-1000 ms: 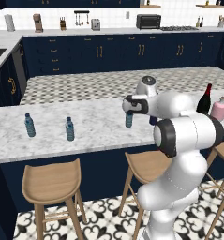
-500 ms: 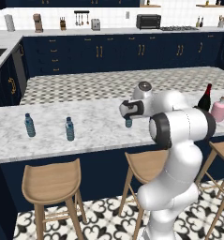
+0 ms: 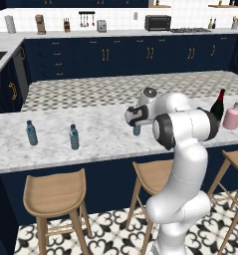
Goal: Move the plastic bottles in the middle to the plastics group, and the glass bottles in the middle to the glass group.
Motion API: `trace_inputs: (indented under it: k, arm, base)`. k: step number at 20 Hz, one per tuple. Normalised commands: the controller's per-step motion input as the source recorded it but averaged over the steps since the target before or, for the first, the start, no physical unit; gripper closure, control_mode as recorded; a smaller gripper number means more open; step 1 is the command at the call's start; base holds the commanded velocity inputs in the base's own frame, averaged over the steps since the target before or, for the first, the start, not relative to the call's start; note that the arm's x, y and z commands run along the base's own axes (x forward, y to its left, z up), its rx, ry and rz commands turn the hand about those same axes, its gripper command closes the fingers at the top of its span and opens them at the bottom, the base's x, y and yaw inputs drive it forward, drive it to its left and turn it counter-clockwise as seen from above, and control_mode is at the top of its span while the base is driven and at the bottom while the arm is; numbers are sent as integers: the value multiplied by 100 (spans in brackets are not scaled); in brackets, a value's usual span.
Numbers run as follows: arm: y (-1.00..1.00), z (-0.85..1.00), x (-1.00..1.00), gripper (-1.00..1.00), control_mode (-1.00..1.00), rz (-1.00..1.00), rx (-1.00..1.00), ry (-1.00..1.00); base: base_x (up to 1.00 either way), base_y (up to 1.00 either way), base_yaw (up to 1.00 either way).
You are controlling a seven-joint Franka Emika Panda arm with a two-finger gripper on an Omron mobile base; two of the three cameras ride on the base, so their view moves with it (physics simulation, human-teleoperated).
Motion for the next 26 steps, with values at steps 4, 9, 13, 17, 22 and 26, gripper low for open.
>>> trace_inputs:
  k: [4, 9, 13, 17, 22, 26]
  arm:
    - [0, -28, 23, -100, -100, 0, 0, 0]
    - [0, -26, 22, -100, -100, 0, 0, 0]
    - [0, -22, 24, -100, -100, 0, 0, 0]
    - [0, -9, 13, -100, -100, 0, 0, 0]
    - [0, 0, 0, 100, -100, 0, 0, 0]
    - [38, 0, -14, 100, -100, 17, 0, -6]
  base:
    - [0, 0, 0]
    - [0, 0, 0]
    - [0, 0, 0]
    - [0, 0, 0]
    - [0, 0, 0]
    - [0, 0, 0]
